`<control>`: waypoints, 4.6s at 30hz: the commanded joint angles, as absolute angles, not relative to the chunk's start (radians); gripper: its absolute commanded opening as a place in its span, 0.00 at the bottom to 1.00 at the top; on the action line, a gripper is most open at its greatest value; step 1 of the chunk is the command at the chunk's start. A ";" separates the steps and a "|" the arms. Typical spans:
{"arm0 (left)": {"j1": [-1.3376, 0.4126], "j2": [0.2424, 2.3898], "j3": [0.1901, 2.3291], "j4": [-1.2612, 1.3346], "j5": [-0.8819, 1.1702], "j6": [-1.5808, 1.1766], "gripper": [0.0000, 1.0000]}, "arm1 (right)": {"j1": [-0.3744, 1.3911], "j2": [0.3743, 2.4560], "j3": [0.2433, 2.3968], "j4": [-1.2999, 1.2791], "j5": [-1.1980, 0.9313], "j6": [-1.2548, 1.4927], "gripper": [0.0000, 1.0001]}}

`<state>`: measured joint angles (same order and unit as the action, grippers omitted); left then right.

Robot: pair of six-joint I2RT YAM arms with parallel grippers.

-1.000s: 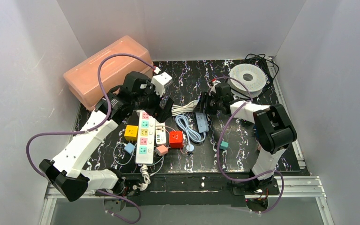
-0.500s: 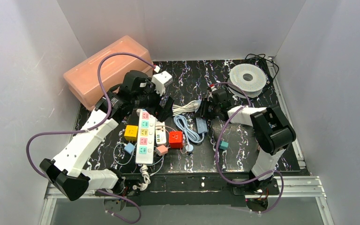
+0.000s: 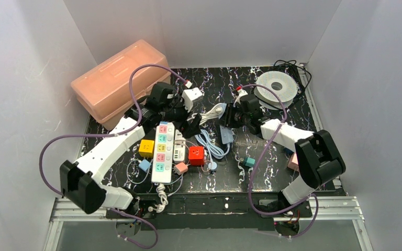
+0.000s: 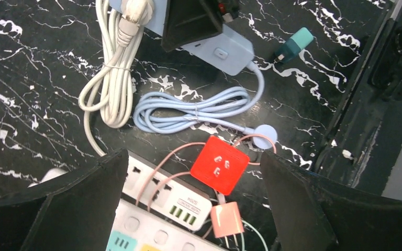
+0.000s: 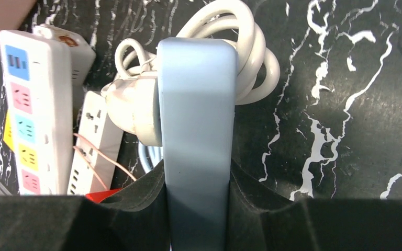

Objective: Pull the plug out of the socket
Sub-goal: Remove the plug from the socket, then reset both arms

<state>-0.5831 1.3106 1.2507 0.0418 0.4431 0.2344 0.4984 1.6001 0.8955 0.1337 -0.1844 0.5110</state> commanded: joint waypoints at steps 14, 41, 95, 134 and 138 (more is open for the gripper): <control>-0.552 1.556 1.311 0.136 0.653 0.576 0.98 | 0.647 1.430 0.995 0.123 -0.177 0.417 0.01; -0.545 1.550 1.314 0.052 0.785 0.719 0.34 | 0.735 1.391 1.039 0.101 -0.236 0.355 0.01; -0.560 1.294 0.984 0.723 0.607 0.648 0.00 | 0.552 1.714 0.944 0.012 -0.254 0.453 0.01; -0.635 1.746 1.270 0.327 0.442 0.693 0.00 | 0.300 1.524 0.987 -0.200 -0.065 0.488 0.63; -0.659 1.785 1.346 0.280 0.405 0.662 0.06 | 0.277 1.462 0.971 -0.203 -0.067 0.490 0.65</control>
